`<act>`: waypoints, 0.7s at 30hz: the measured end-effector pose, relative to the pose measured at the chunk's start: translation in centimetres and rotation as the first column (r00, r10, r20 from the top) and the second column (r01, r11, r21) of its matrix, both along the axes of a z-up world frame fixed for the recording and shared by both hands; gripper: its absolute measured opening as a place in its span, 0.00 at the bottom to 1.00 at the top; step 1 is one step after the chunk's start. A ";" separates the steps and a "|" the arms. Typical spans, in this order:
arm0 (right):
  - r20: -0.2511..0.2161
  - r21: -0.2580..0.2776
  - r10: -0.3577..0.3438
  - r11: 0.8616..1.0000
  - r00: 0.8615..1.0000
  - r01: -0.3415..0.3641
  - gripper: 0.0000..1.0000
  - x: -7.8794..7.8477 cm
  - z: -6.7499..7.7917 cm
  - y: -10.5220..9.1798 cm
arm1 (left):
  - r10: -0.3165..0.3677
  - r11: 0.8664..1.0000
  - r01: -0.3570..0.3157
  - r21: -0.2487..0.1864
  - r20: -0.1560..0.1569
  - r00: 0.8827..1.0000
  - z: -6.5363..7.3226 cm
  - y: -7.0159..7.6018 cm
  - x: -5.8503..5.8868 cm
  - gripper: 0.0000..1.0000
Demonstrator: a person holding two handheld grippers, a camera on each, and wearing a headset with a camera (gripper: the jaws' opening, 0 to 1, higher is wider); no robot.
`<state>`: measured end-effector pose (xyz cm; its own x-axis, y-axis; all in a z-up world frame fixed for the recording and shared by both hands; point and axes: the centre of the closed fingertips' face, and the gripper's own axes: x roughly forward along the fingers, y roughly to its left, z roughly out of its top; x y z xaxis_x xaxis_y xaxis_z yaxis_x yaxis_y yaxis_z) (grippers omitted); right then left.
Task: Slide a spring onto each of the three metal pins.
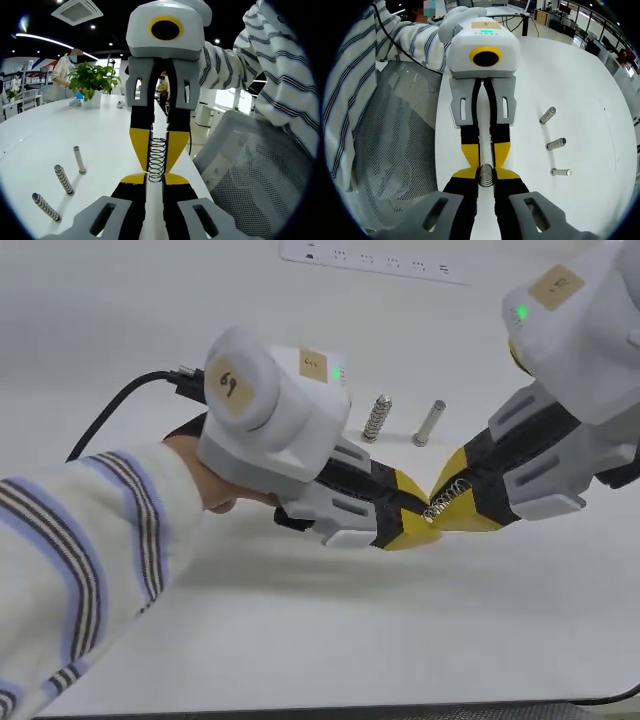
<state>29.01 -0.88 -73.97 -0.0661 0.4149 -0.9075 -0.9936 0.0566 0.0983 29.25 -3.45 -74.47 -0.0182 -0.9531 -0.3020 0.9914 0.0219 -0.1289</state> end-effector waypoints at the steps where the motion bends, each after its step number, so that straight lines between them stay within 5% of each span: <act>1: 0.001 -0.002 0.000 1.000 1.000 0.000 0.08 0.0 0.0 0.0 | 0.006 1.000 -0.006 0.004 0.007 1.000 0.0 0.0 0.1 0.06; 8: 0.016 -0.015 0.001 1.000 1.000 -0.001 0.08 0.3 -0.1 -0.2 | 0.031 0.999 -0.031 0.026 -0.005 1.000 -0.8 0.8 0.6 0.09; 16: 0.030 -0.012 -0.020 1.000 0.999 0.020 0.08 1.0 0.4 -0.9 | 0.122 0.992 -0.123 0.024 0.037 0.992 -1.1 1.9 2.2 0.35; 21: 0.045 -0.022 -0.028 0.999 0.999 0.029 0.08 1.6 0.9 -1.5 | 0.183 0.983 -0.184 0.017 0.038 0.982 -1.7 2.4 3.0 0.52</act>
<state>30.63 -2.34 -73.04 -0.0141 0.3950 -0.9186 -0.9949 0.0864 0.0524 32.24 -1.05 -76.18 0.1676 -0.9329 -0.3188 0.9743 0.2062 -0.0909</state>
